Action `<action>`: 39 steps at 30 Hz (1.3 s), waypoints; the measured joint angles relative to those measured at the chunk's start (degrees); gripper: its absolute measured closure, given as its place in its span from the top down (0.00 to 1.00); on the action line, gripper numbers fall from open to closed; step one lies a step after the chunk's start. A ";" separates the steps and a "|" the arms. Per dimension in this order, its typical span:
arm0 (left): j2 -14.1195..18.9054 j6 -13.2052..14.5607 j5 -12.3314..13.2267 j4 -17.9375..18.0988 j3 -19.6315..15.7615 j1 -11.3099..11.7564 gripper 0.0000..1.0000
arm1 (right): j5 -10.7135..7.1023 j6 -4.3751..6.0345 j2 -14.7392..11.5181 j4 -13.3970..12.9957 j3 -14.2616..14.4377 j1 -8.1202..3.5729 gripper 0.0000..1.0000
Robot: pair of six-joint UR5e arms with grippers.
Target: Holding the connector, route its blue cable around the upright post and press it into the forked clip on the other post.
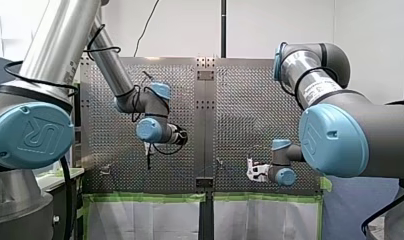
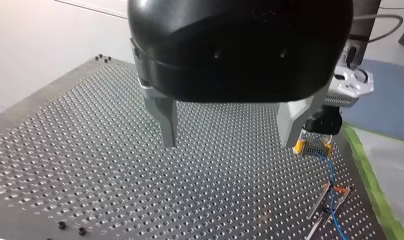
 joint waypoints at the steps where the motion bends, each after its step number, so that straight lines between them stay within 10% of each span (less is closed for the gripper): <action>1: 0.48 -0.01 0.00 0.00 -0.48 -0.02 0.99 | 0.00 0.00 0.00 0.00 0.00 -0.01 0.00; 17: 9.17 -0.04 0.00 0.00 -8.90 -0.12 0.99 | 1.70 -0.84 -0.05 0.09 -0.01 -0.03 0.00; 29: 15.21 -0.04 0.00 0.01 -9.69 -0.19 0.99 | 3.80 -4.86 -1.91 3.65 -0.30 -0.14 0.00; 39: 17.30 -0.04 0.00 0.40 -9.87 -0.20 0.99 | 4.44 -5.17 -5.80 5.60 -0.27 0.50 0.00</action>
